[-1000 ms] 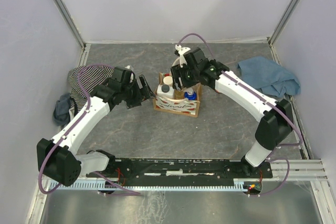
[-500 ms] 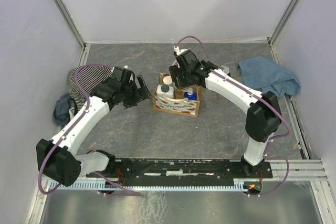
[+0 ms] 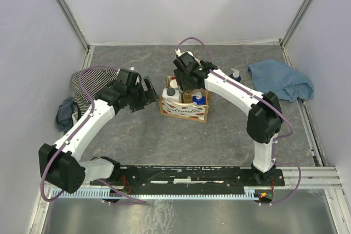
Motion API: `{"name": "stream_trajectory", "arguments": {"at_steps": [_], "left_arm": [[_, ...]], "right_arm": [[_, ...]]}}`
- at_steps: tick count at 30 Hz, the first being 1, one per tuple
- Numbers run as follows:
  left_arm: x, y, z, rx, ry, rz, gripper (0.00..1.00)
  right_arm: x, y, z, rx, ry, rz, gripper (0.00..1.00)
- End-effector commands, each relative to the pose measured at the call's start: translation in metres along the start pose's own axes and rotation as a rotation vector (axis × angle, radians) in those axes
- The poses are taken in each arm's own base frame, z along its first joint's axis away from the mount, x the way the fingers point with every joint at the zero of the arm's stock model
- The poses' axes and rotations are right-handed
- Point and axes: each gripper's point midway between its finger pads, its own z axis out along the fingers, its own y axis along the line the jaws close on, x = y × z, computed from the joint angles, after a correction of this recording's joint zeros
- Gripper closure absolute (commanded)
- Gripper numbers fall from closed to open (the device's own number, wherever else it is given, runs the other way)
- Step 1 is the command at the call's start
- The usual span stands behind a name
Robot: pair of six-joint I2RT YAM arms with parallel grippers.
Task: Take the personal care products out of the canvas bag
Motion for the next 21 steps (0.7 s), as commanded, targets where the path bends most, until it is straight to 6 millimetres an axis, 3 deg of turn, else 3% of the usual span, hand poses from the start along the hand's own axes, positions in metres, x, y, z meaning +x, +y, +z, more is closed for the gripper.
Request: {"name": "stream_trajectory", "arguments": {"at_steps": [1, 5, 13, 21], "left_arm": [[-0.03, -0.039, 0.001, 0.138, -0.075, 0.055, 0.08], [-0.039, -0.042, 0.016, 0.104, -0.077, 0.071, 0.07], [-0.032, -0.006, 0.061, -0.1, -0.009, 0.073, 0.18], [-0.026, -0.005, 0.084, -0.134, 0.028, 0.098, 0.2]], "right_arm": [[-0.002, -0.008, -0.002, 0.057, -0.001, -0.019, 0.61], [-0.007, -0.007, -0.009, 0.047, -0.012, -0.029, 0.61], [-0.018, -0.005, -0.018, 0.025, -0.048, -0.015, 0.61], [-0.018, -0.003, -0.018, 0.015, -0.045, -0.018, 0.6]]}}
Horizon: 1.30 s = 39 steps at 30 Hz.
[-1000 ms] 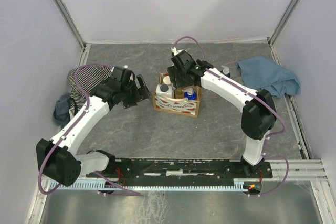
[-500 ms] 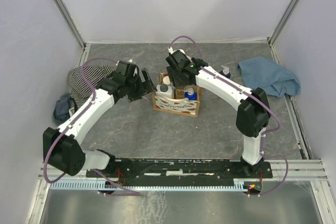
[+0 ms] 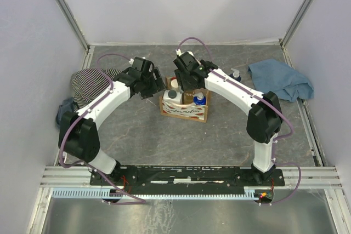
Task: Take the personal care products out of the canvas bag
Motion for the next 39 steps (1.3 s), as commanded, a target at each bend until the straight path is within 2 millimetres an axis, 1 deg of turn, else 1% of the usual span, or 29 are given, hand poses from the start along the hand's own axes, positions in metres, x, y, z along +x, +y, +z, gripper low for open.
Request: {"name": "stream_trajectory", "arguments": {"at_steps": [1, 5, 6, 7, 8, 9, 10, 11, 12, 13, 14, 20, 24, 30, 34, 39], "left_arm": [[0.015, 0.018, 0.013, -0.096, 0.05, 0.074, 0.21], [0.013, 0.013, 0.021, -0.096, 0.063, 0.094, 0.2], [0.013, 0.011, 0.023, -0.096, 0.067, 0.103, 0.21], [0.013, 0.01, 0.025, -0.095, 0.071, 0.109, 0.25], [0.014, 0.009, 0.027, -0.095, 0.076, 0.119, 0.33], [0.016, 0.008, 0.029, -0.094, 0.087, 0.127, 0.46], [0.017, 0.009, 0.03, -0.093, 0.094, 0.132, 0.63], [0.019, 0.009, 0.032, -0.096, 0.101, 0.136, 0.79], [0.019, 0.01, 0.031, -0.103, 0.1, 0.138, 0.88], [0.018, 0.011, 0.031, -0.106, 0.095, 0.137, 0.95], [0.017, 0.011, 0.03, -0.108, 0.09, 0.138, 0.97], [0.013, 0.011, 0.025, -0.113, 0.078, 0.14, 0.97], [0.015, 0.011, 0.025, -0.115, 0.086, 0.143, 0.96], [0.018, 0.013, 0.025, -0.117, 0.1, 0.148, 0.94], [0.017, 0.014, 0.023, -0.12, 0.098, 0.152, 0.93], [0.015, 0.013, 0.02, -0.124, 0.092, 0.162, 0.93]], "right_arm": [[-0.019, 0.0, -0.016, -0.001, -0.055, -0.009, 0.6], [-0.02, 0.001, -0.017, -0.012, -0.057, -0.014, 0.61], [-0.021, 0.002, -0.017, -0.016, -0.057, -0.019, 0.63], [-0.022, 0.002, -0.019, -0.018, -0.057, -0.022, 0.69], [-0.023, 0.002, -0.021, -0.017, -0.057, -0.028, 0.78], [-0.025, 0.0, -0.023, -0.015, -0.064, -0.029, 0.86], [-0.028, -0.001, -0.026, -0.009, -0.072, -0.029, 0.93], [-0.031, -0.003, -0.031, -0.007, -0.084, -0.028, 0.97], [-0.036, -0.004, -0.037, -0.006, -0.103, -0.025, 0.98], [-0.042, -0.006, -0.044, -0.004, -0.127, -0.016, 0.99], [-0.048, -0.008, -0.052, -0.007, -0.153, -0.012, 0.99], [-0.084, -0.017, -0.099, -0.007, -0.272, -0.004, 0.99], [-0.106, -0.029, -0.132, 0.009, -0.353, 0.005, 0.98], [-0.129, -0.05, -0.184, 0.02, -0.434, 0.032, 0.98], [-0.133, -0.071, -0.214, 0.04, -0.467, 0.058, 0.98], [-0.125, -0.104, -0.242, 0.071, -0.487, 0.092, 0.97]]}}
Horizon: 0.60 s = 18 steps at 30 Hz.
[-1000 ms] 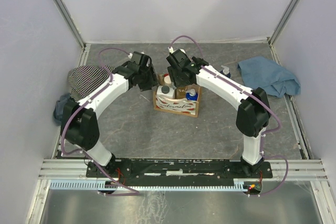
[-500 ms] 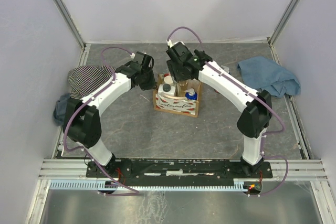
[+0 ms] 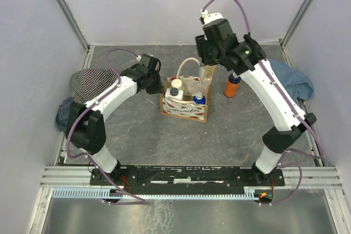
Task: Take the personal care products out of the canvas bag
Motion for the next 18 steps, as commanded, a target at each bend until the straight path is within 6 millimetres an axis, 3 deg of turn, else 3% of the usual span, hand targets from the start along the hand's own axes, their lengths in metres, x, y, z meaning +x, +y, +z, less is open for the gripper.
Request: {"name": "stream_trajectory", "arguments": {"at_steps": [1, 8, 18], "left_arm": [[0.017, 0.021, 0.001, -0.085, 0.068, 0.07, 0.93], [0.017, 0.019, 0.0, -0.072, 0.071, 0.066, 0.91], [0.016, 0.015, -0.003, -0.057, 0.071, 0.063, 0.9]], "right_arm": [[-0.039, -0.048, -0.061, 0.054, -0.169, 0.074, 0.97], [-0.002, -0.08, -0.055, 0.124, -0.102, 0.089, 0.96], [0.105, -0.109, -0.005, 0.222, 0.037, 0.119, 0.96]]}}
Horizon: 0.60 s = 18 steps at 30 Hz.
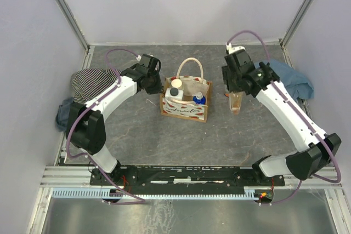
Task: Take the personal care products out of the canvas bag
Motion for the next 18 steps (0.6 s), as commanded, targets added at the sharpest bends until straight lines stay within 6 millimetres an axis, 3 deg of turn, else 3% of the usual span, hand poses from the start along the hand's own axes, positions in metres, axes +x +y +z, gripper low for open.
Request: {"name": "stream_trajectory", "arguments": {"at_steps": [1, 5, 12, 18], "left_arm": [[0.016, 0.014, -0.002, -0.053, 0.07, 0.054, 0.9], [0.015, 0.011, -0.004, -0.043, 0.067, 0.047, 0.9], [0.014, 0.009, -0.008, -0.031, 0.061, 0.044, 0.89], [0.016, 0.01, -0.009, -0.03, 0.067, 0.049, 0.88]], "right_arm": [[-0.016, -0.012, 0.012, 0.034, -0.177, 0.119, 0.96], [0.0, -0.017, 0.038, 0.057, -0.185, 0.165, 0.95], [0.005, -0.024, 0.062, 0.08, -0.149, 0.211, 0.92], [0.022, -0.028, 0.081, 0.1, -0.054, 0.244, 0.46]]}}
